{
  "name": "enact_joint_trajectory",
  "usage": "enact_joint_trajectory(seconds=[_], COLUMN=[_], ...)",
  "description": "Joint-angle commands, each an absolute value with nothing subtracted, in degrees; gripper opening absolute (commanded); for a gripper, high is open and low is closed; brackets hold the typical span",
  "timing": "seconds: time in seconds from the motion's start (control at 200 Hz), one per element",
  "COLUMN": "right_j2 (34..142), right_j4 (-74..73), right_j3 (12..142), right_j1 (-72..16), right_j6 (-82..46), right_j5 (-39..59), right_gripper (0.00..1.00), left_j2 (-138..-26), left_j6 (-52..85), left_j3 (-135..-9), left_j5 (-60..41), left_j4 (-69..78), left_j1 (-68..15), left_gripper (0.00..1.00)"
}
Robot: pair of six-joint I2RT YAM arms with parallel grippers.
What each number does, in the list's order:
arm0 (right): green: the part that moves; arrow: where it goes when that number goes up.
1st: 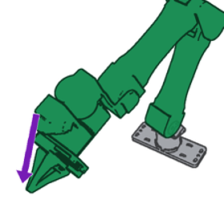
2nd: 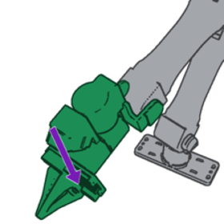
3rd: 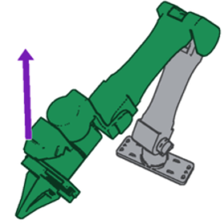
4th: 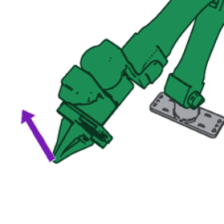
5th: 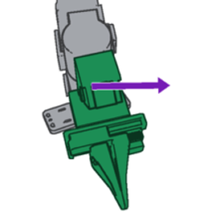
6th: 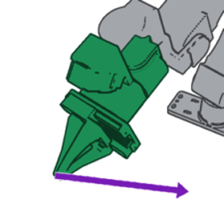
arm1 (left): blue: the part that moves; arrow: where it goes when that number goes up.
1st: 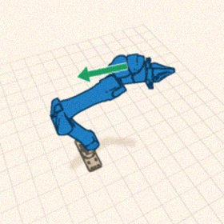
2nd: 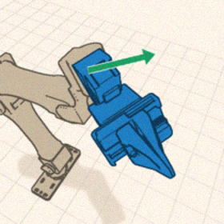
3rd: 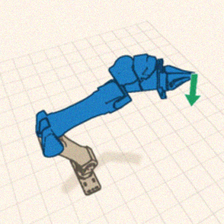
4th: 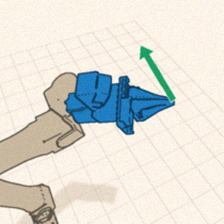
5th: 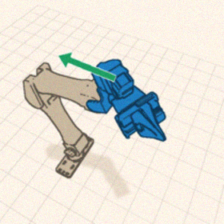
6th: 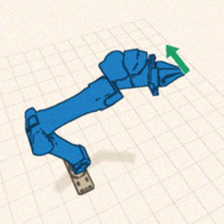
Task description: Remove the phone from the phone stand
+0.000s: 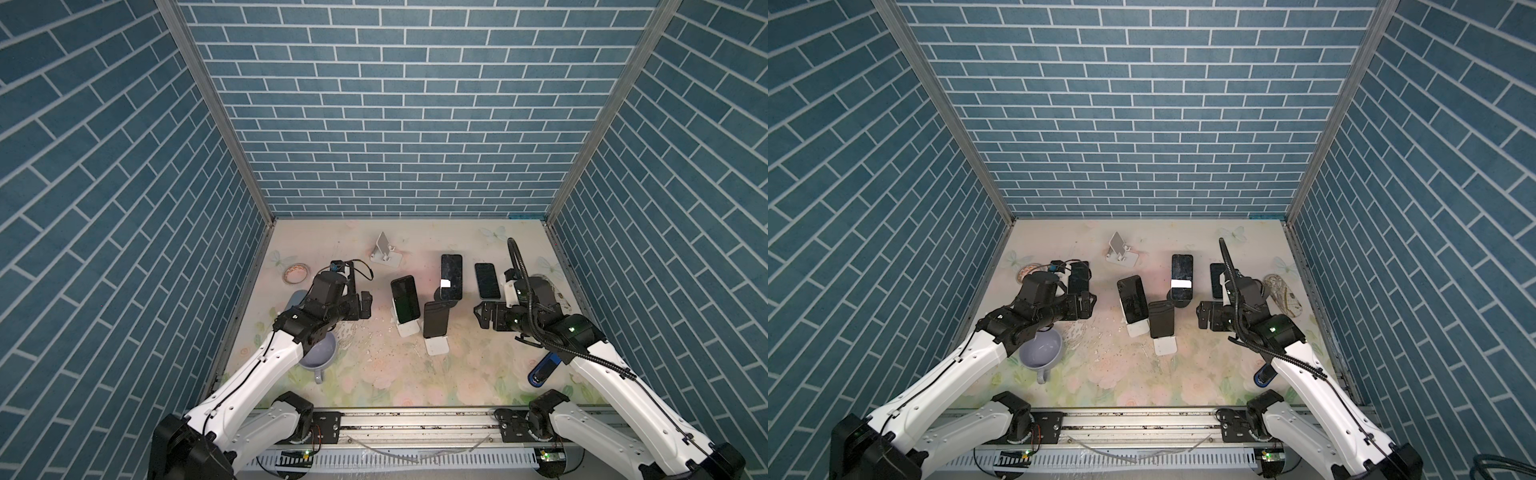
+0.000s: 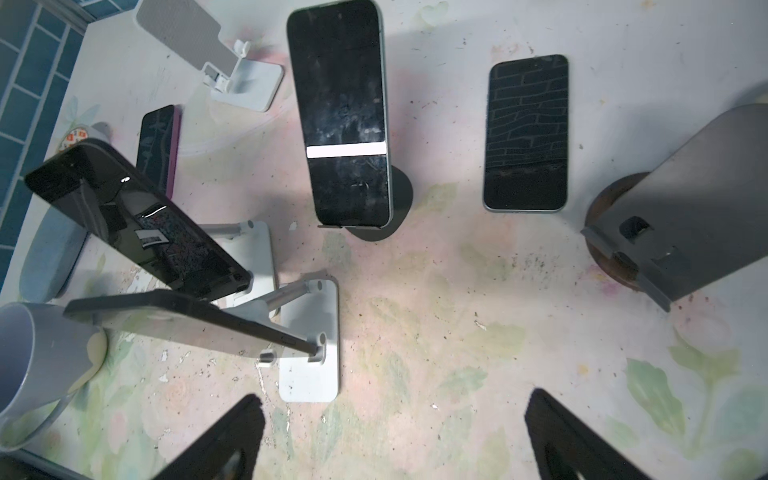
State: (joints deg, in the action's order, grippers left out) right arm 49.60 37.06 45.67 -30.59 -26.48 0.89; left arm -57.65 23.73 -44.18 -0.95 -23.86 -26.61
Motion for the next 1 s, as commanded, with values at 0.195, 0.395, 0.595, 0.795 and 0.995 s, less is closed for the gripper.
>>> enact_joint_trajectory(seconds=[0.195, 0.395, 0.595, 0.795, 0.995], right_j2=[53.1, 54.3, 54.8, 57.7, 59.2], right_j4=[28.3, 18.7, 11.8, 9.2, 5.5], right_j3=[43.2, 39.5, 37.4, 37.5, 37.0], right_j1=[-40.3, -46.7, -52.1, -56.8, -61.1], right_j6=[-21.7, -21.4, -21.6, -24.5, -25.1], right_j5=[-1.8, -9.1, -16.4, -24.9, -29.8], right_gripper=[0.99, 0.99, 0.99, 0.99, 0.99], left_j2=[-58.1, -59.6, -58.3, -57.5, -57.2], left_j6=[22.8, 23.3, 23.1, 22.5, 22.3], left_j3=[-42.7, -42.5, -42.0, -41.7, -41.6], left_j5=[1.3, 3.0, 4.6, 5.9, 6.1], left_j4=[-17.2, -15.2, -13.8, -12.8, -12.4], left_j1=[-26.7, -26.6, -26.6, -26.6, -26.5], left_gripper=[1.0, 1.0, 1.0, 1.0, 1.0])
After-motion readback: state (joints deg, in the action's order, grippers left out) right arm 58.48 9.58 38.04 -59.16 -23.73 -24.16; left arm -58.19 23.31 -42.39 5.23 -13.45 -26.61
